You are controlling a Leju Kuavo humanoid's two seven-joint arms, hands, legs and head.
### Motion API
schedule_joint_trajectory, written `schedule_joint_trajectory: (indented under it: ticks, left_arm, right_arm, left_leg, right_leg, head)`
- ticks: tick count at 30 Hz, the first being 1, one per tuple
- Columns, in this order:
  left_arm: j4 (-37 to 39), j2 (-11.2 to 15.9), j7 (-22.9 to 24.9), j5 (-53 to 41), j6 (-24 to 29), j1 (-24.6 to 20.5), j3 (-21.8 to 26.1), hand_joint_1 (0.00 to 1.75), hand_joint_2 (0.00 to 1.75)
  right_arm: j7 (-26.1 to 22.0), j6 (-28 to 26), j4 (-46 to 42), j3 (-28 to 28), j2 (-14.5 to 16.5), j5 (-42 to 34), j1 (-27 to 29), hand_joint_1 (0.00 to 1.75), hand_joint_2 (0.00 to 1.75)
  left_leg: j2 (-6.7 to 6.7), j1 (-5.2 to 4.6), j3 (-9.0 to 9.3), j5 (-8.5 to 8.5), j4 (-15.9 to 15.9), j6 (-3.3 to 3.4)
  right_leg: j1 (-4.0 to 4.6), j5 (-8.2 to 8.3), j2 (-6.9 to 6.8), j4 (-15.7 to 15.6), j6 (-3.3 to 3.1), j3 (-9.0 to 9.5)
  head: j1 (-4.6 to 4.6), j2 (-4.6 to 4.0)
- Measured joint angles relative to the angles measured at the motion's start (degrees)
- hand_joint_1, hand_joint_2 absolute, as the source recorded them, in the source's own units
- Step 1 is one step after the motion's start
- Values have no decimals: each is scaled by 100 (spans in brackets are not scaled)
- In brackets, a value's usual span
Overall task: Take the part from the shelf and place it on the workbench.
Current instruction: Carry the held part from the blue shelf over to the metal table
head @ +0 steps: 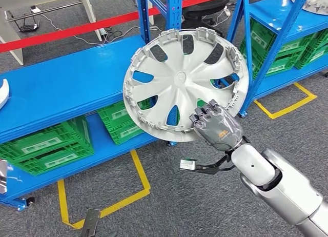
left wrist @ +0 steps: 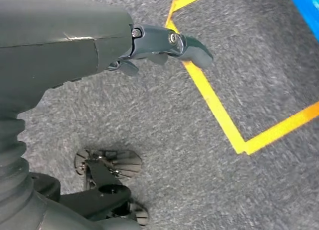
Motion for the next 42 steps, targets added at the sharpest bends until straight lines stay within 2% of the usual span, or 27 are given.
schedule_joint_trajectory:
  ticks: [2,3,5,6,7,9,16,25,33,39,42]
  left_arm:
    - [0,-1,7,-1,0,0,0,0,175]
    - [0,-1,7,-1,-1,-1,0,0,175]
    - [0,-8,10,-2,-7,0,0,0,175]
    - [0,-10,14,-2,-9,1,1,0,175]
    - [0,-13,17,-3,-12,3,1,0,175]
    - [0,-14,21,-7,-18,1,1,0,175]
    - [0,-11,37,-8,-43,3,2,0,175]
    - [0,-10,49,-7,-62,3,2,0,175]
    - [0,-10,116,-40,-74,3,1,0,175]
    - [0,-10,125,-51,-74,3,0,0,175]
    - [0,-7,126,-56,-75,3,1,0,175]
  right_arm:
    - [5,-8,1,2,0,25,8,175,175]
    - [7,-12,2,3,0,28,5,175,175]
    - [13,-28,6,4,0,32,-6,175,175]
    - [17,-35,9,5,0,33,-10,175,175]
    - [20,-39,11,6,0,34,-9,175,175]
    - [24,-37,16,8,0,36,-4,175,175]
    - [31,-37,31,12,0,66,-4,175,175]
    - [62,-39,43,14,0,101,-1,175,175]
    - [565,-251,49,140,0,113,-2,175,175]
    - [445,-246,76,266,0,39,-3,175,175]
    - [284,-236,87,266,4,-65,14,175,175]
  left_leg:
    - [12,5,2,45,-73,28]
    - [11,3,1,65,-103,21]
    - [9,-22,-17,89,-112,9]
    - [6,-40,-36,89,-97,-2]
    - [8,-50,-48,96,-85,13]
    - [11,-57,-62,108,-80,34]
    - [11,-69,-87,132,-74,71]
    - [14,-64,-92,138,-74,74]
    - [16,-57,-97,143,-76,66]
    - [17,-58,-100,144,-76,65]
    - [15,-78,-113,138,-52,80]
  right_leg:
    - [-7,-2,-5,-5,71,-40]
    - [-1,-17,-20,2,60,-41]
    - [7,-1,-59,-24,-57,-19]
    - [6,33,-68,-63,-94,17]
    - [-2,69,-73,-102,-86,32]
    - [-14,88,-76,-131,-7,35]
    - [-26,139,-79,-182,69,36]
    - [-22,145,-78,-178,80,22]
    - [-17,145,-75,-173,79,13]
    - [-17,145,-76,-173,79,11]
    - [-31,161,-78,-185,109,13]
  head:
    - [4,0]
    - [14,0]
    - [31,0]
    - [36,0]
    - [30,0]
    - [26,0]
    - [24,0]
    - [22,0]
    - [22,0]
    - [21,0]
    - [20,0]
